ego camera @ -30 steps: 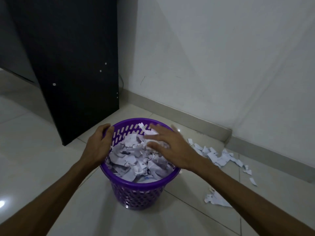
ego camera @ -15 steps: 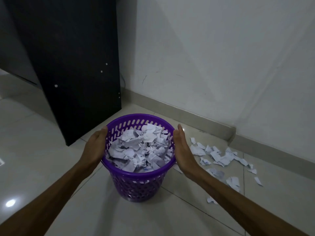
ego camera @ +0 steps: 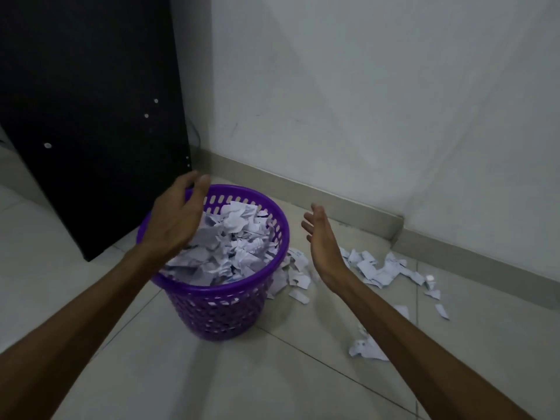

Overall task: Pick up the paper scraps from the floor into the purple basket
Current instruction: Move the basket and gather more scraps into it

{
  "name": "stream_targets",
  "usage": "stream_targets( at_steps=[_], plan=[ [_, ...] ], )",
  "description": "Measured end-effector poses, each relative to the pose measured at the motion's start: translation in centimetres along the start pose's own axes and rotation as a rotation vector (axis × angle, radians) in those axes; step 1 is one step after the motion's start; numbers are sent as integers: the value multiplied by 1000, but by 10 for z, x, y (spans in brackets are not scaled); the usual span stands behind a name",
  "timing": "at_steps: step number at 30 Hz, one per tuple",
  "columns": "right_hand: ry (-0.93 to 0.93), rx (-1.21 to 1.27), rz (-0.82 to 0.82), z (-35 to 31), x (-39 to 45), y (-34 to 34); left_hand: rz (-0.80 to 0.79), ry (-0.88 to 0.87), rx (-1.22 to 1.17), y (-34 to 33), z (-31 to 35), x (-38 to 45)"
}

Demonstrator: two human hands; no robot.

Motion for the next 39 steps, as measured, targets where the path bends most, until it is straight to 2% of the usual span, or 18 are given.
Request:
stream_targets(
  at_steps=[5, 10, 13, 18, 24, 27, 31, 36, 39],
  plan=[
    [-49, 1, 57, 26, 11, 57, -224, -112, -101, -77, 61, -28],
    [-42, -49, 120, 55, 24, 123, -346, -295, -50, -152, 105, -67],
    [-1, -180, 136, 77, 28, 162, -441, -346, -19, -197, 110, -88],
    [72, -390, 266, 121, 31, 235, -533, -252, 40, -265, 72, -114],
    [-83, -659, 339, 199, 36, 309, -520, -86, 323, -305, -24, -124],
    [-146, -731, 280, 228, 39, 315, -494, -48, 444, -313, -61, -127],
    [-34, -907, 155, 244, 27, 293, -600, 115, 518, -315, -85, -155],
    [89, -886, 39, 241, -6, 261, -665, -161, 353, -321, -67, -187],
    [165, -877, -27, 233, -21, 240, -688, -166, 132, -319, -45, -203]
  ],
)
Point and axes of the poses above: each hand's wrist, its own x-axis towards the middle knuckle, its own y-axis out of the back of the hand, z = x × y, the point moved 7 cm from there along x, towards the middle knuckle, and after that the axes turned 11 degrees about z, right-handed, at the moved point
